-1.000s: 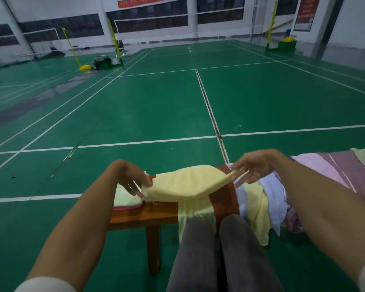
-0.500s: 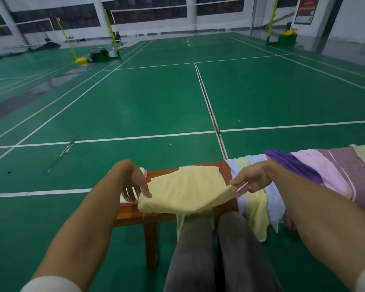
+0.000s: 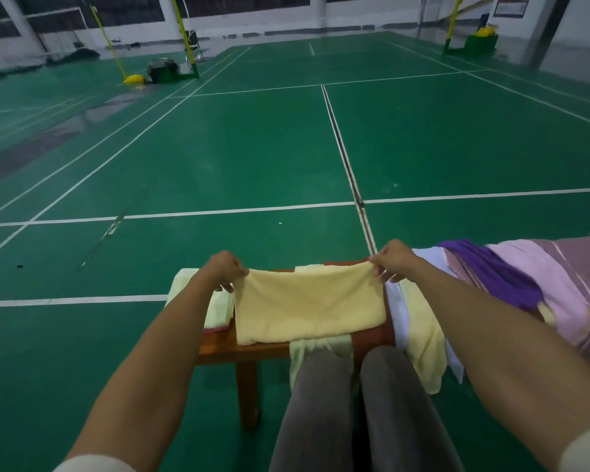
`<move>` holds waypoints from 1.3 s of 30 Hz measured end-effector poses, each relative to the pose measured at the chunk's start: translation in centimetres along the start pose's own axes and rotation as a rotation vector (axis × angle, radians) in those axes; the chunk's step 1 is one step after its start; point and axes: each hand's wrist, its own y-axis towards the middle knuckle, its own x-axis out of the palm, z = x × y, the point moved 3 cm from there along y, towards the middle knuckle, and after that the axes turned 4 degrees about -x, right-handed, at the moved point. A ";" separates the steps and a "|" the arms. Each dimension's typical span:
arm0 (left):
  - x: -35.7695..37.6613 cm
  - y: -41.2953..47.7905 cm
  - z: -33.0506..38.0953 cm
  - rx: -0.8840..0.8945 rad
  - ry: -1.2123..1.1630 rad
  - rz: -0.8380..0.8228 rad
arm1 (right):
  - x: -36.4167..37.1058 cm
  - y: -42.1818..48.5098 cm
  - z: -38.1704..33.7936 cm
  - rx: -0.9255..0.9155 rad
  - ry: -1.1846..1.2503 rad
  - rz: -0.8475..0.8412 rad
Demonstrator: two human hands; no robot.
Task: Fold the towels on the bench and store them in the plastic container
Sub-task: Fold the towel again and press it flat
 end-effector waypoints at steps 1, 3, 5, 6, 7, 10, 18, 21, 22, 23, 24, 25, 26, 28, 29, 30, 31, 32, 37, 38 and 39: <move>0.0 0.3 -0.2 -0.003 0.004 0.018 | 0.2 0.6 -0.3 -0.021 -0.030 0.021; 0.0 1.0 -0.7 -0.005 0.013 0.050 | 0.6 1.7 -0.8 -0.050 -0.094 0.052; 0.2 1.6 -1.1 -0.006 0.022 0.073 | 1.1 2.7 -1.1 -0.060 -0.162 0.069; 0.4 1.9 -1.3 -0.007 0.023 0.078 | 1.3 3.2 -1.3 -0.059 -0.201 0.075; 0.7 2.2 -1.4 -0.008 0.026 0.079 | 1.6 3.6 -1.5 -0.057 -0.239 0.083; 1.6 3.2 -1.8 -0.020 0.041 0.074 | 2.6 4.6 -1.8 -0.055 -0.362 0.114; 3.6 5.7 -2.2 -0.069 0.072 0.130 | 4.7 7.2 -1.6 -0.040 -0.546 0.148; 4.1 6.6 -2.1 -0.073 0.074 0.130 | 5.4 8.3 -1.0 -0.032 -0.554 0.160; 4.3 6.9 -2.1 -0.077 0.078 0.131 | 5.6 8.7 -0.7 -0.032 -0.552 0.162; 4.6 7.1 -2.1 -0.079 0.080 0.131 | 5.8 9.0 -0.5 -0.028 -0.551 0.161; 4.8 7.3 -2.2 -0.081 0.080 0.130 | 6.1 9.2 -0.3 -0.025 -0.553 0.161; 5.1 7.5 -2.2 -0.082 0.079 0.131 | 6.3 9.4 -0.1 -0.018 -0.557 0.160; 5.3 7.6 -2.3 -0.083 0.078 0.132 | 6.5 9.6 0.2 -0.016 -0.561 0.157; 5.6 7.8 -2.3 -0.084 0.078 0.133 | 6.8 9.9 0.7 -0.007 -0.566 0.149; 5.7 7.9 -2.3 -0.082 0.073 0.136 | 6.9 10.1 0.8 -0.002 -0.567 0.149; 5.8 8.0 -2.3 -0.082 0.065 0.137 | 7.0 10.2 1.0 0.001 -0.564 0.152; 5.9 8.1 -2.3 -0.081 0.059 0.139 | 7.0 10.3 1.2 0.006 -0.563 0.153; 6.0 8.1 -2.3 -0.079 0.058 0.136 | 7.1 10.4 1.3 0.007 -0.561 0.152; 6.9 7.9 -2.7 -0.094 0.028 0.069 | 8.1 9.9 1.6 0.012 -0.560 0.104; 7.1 7.7 -2.6 -0.108 0.019 0.049 | 8.3 9.8 1.5 0.001 -0.576 0.099; 7.3 7.5 -2.5 -0.118 0.007 0.027 | 8.6 9.4 1.2 -0.013 -0.599 0.090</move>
